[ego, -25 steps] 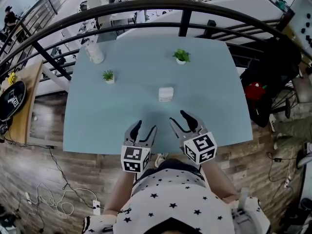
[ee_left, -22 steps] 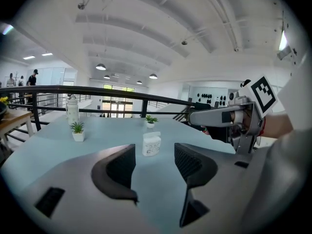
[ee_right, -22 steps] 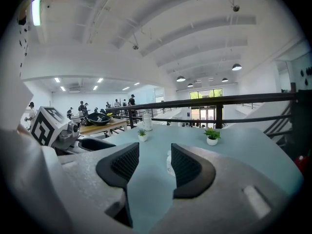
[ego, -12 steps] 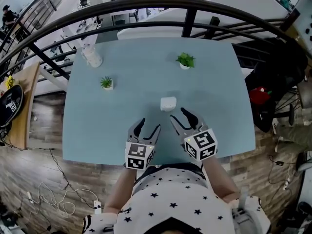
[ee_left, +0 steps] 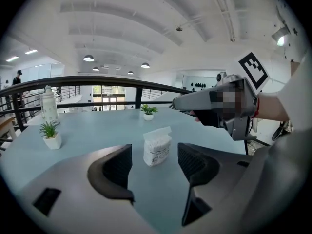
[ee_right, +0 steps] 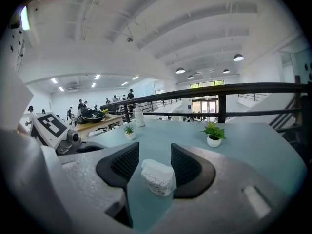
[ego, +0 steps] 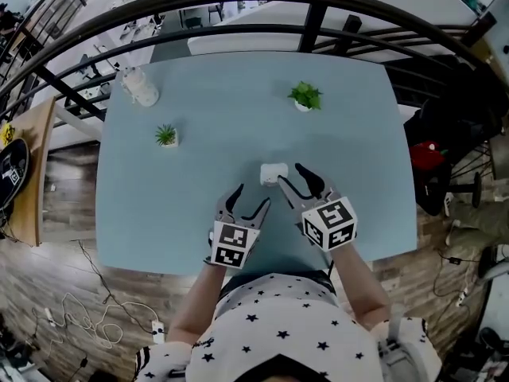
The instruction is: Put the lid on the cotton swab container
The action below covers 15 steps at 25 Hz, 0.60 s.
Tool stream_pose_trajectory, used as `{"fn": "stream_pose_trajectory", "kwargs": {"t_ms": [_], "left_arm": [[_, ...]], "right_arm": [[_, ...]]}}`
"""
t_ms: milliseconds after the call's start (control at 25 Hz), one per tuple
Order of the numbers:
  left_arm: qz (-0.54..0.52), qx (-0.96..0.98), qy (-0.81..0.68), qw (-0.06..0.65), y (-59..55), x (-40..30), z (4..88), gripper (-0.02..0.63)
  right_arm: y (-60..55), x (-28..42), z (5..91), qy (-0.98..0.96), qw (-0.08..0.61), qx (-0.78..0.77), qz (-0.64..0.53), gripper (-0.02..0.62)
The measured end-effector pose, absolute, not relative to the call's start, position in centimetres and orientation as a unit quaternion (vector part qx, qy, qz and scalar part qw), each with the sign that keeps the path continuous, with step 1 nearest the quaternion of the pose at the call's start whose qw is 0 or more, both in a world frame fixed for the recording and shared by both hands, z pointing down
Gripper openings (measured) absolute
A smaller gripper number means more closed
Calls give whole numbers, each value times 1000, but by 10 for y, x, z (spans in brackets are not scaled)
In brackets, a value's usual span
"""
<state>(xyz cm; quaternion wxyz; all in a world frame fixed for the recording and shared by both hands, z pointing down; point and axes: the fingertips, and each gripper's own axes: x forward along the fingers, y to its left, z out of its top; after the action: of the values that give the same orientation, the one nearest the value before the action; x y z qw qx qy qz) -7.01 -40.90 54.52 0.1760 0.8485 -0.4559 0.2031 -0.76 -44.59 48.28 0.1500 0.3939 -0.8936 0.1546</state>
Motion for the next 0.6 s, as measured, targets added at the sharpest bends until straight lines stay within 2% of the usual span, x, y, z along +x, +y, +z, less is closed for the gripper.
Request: {"fn": "stream_pose_trajectory", "kwargs": {"t_ms": [600], "left_arm": [[246, 848, -434, 176, -448, -35, 591, 287]], "right_arm": [[-487, -7, 512, -894, 163, 374, 187, 189]]}}
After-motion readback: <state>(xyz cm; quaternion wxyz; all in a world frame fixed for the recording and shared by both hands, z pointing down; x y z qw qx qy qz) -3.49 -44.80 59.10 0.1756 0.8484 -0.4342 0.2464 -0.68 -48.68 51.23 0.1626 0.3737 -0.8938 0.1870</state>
